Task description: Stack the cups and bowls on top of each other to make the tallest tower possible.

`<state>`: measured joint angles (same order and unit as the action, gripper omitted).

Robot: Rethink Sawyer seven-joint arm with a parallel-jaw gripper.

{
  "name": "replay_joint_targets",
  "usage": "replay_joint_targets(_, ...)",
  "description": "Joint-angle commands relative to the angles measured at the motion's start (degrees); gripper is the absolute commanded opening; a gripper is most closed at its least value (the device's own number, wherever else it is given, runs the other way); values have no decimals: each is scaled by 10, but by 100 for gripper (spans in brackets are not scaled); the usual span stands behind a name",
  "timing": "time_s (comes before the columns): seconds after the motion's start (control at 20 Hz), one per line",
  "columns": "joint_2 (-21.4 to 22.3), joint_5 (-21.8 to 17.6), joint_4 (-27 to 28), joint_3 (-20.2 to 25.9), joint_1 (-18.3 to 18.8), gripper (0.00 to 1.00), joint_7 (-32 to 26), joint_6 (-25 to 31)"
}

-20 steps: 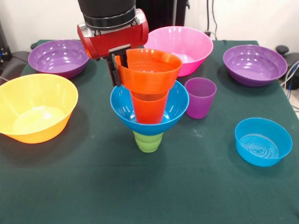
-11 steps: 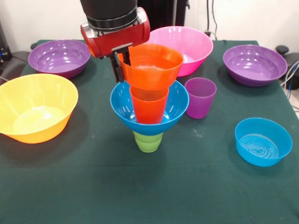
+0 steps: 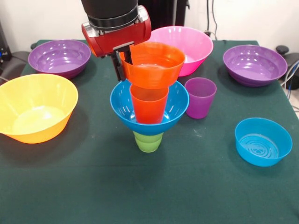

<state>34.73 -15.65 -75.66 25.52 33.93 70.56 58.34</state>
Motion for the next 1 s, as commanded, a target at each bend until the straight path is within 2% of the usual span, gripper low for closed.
replay_joint_targets(0.05, -4, 6, 2, 32, 3, 0, -38, 36)
replay_joint_targets(0.55, -17, -14, 18, 20, -3, 0, -38, 49)
replay_joint_targets(1.0, -34, -35, 19, 5, -11, 0, -30, 36)
